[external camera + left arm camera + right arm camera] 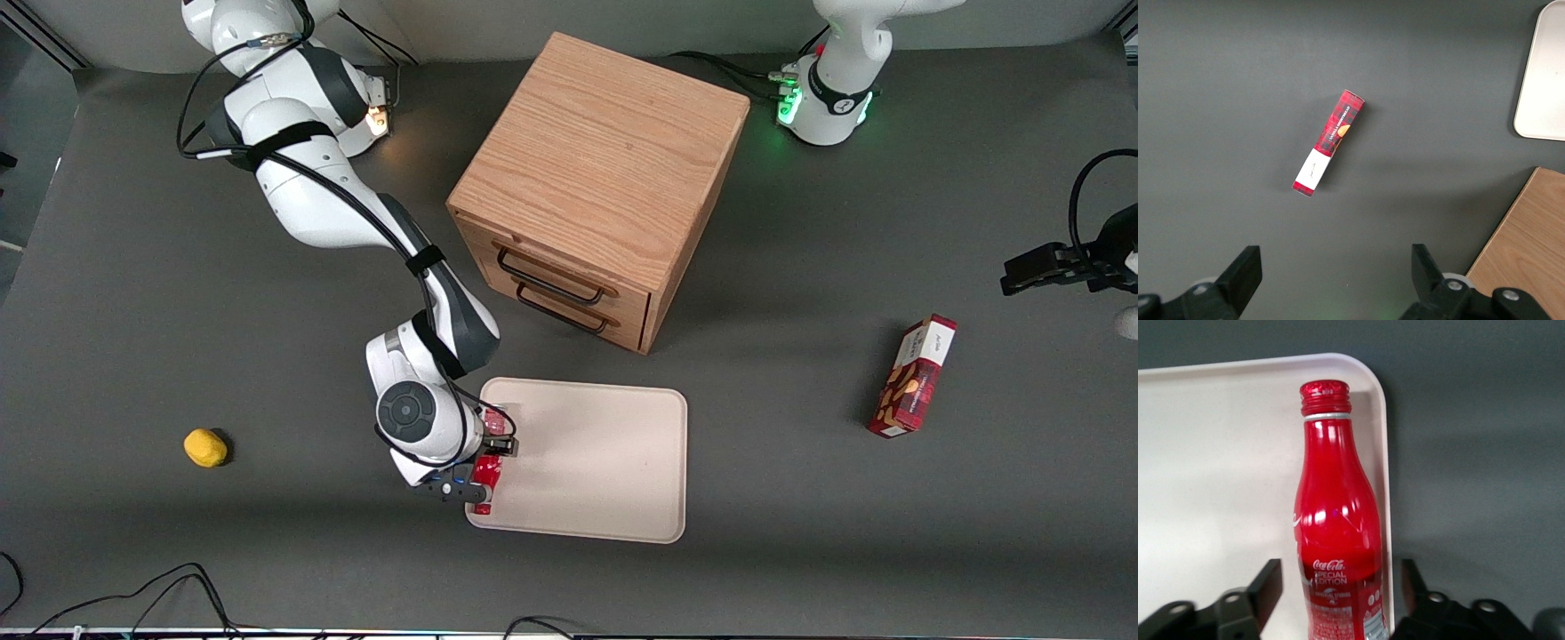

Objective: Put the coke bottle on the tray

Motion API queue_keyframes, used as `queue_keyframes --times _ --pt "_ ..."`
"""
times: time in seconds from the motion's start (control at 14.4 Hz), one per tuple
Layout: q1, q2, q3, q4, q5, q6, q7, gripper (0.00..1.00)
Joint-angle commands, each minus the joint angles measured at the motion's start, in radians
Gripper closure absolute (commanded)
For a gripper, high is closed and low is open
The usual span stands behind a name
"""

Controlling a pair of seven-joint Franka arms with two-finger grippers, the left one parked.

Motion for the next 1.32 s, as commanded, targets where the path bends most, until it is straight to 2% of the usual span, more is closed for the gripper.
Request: queue_keyframes --times 0.0,0.28,0.62,0.83,1.25 --pt "0.013 0.014 -0.015 0.033 -0.005 -0.007 -0.018 0.0" --pt "0.007 0.0 -0.015 0.033 -0.003 -0.025 -0.015 0.0" --pt "-0.021 -0.115 -0.013 0.018 -0.005 -0.211 -0.018 0.0" --pt "-0.089 -0.282 -0.003 -0.115 -0.006 -0.31 -0.038 0.0" --pt "-0.225 -0.707 0.0 -0.452 -0.009 -0.432 -0.257 0.0"
